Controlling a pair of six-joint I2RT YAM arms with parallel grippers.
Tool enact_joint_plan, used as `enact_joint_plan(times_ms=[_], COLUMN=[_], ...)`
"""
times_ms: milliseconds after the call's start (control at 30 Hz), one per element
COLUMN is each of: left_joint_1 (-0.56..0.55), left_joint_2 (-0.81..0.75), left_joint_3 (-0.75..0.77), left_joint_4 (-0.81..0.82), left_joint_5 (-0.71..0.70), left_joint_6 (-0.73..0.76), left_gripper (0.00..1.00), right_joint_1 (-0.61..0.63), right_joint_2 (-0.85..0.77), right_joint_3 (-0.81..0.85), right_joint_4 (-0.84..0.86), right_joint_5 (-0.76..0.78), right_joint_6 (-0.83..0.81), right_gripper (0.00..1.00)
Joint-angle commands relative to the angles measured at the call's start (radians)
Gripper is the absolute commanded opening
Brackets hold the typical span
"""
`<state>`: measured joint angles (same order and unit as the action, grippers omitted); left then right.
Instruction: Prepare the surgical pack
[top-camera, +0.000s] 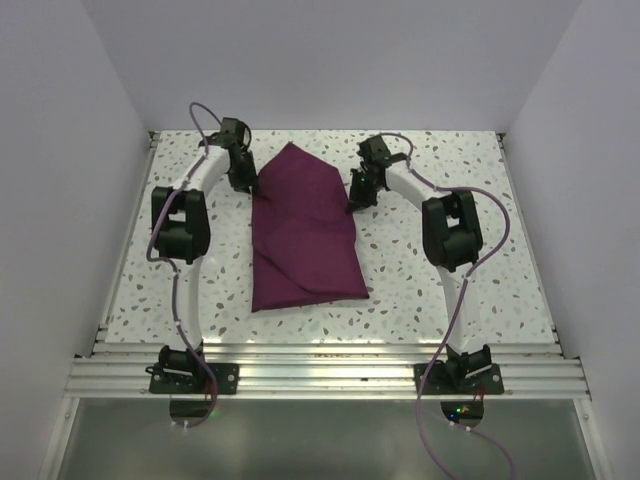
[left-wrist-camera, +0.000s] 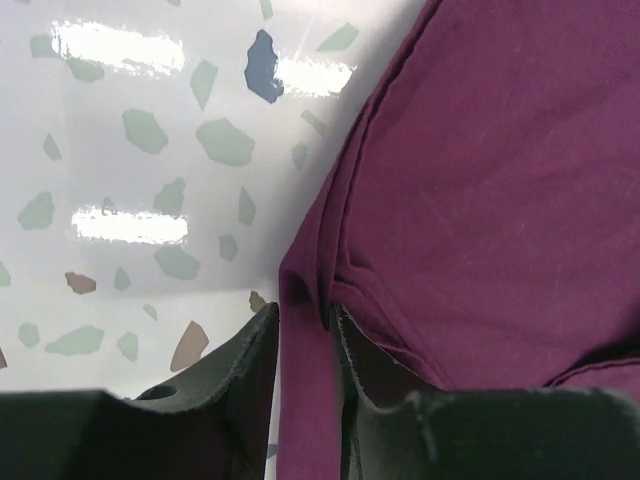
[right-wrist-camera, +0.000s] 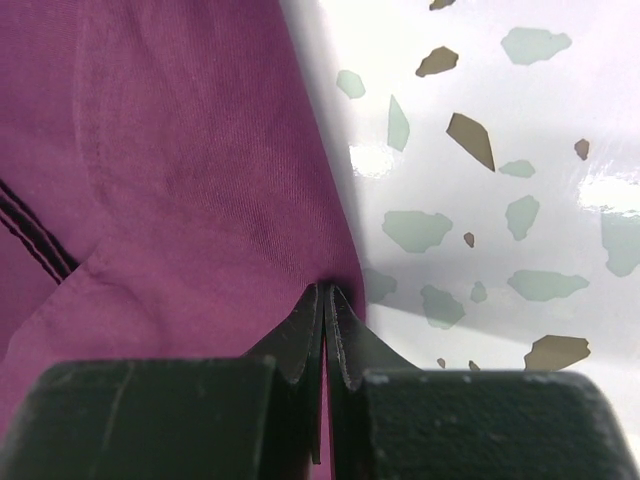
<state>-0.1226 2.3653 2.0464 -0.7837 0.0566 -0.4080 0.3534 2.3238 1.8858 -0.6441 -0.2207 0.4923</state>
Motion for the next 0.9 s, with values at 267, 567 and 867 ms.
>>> enact_joint_plan(times_ms=[267,567,867], left_joint_1=[0.008,0.006,0.005], left_joint_2=[-0.349,-0.328,-0.171], left_joint_3=[-0.294,-0.436,-0.45], left_joint_4=[0.147,0.434,0.503], left_joint_5=[0.098,0.48,0.54], left_joint_6=[-0.028,-0.073,-0.115], left_gripper=[0.31,0.26,0.06], right_joint_1=[0.018,0.019,-0.017], right_joint_2=[-0.027,0.115,0.229], right_joint_3=[0.165,0.225,0.222], right_joint_4=[0.001,0.202,0.29], right_joint_5=[-0.207,-0.466,-0.439], right_joint_6=[-0.046,0.025,0.137], right_gripper=[0.0,0.0,0.0])
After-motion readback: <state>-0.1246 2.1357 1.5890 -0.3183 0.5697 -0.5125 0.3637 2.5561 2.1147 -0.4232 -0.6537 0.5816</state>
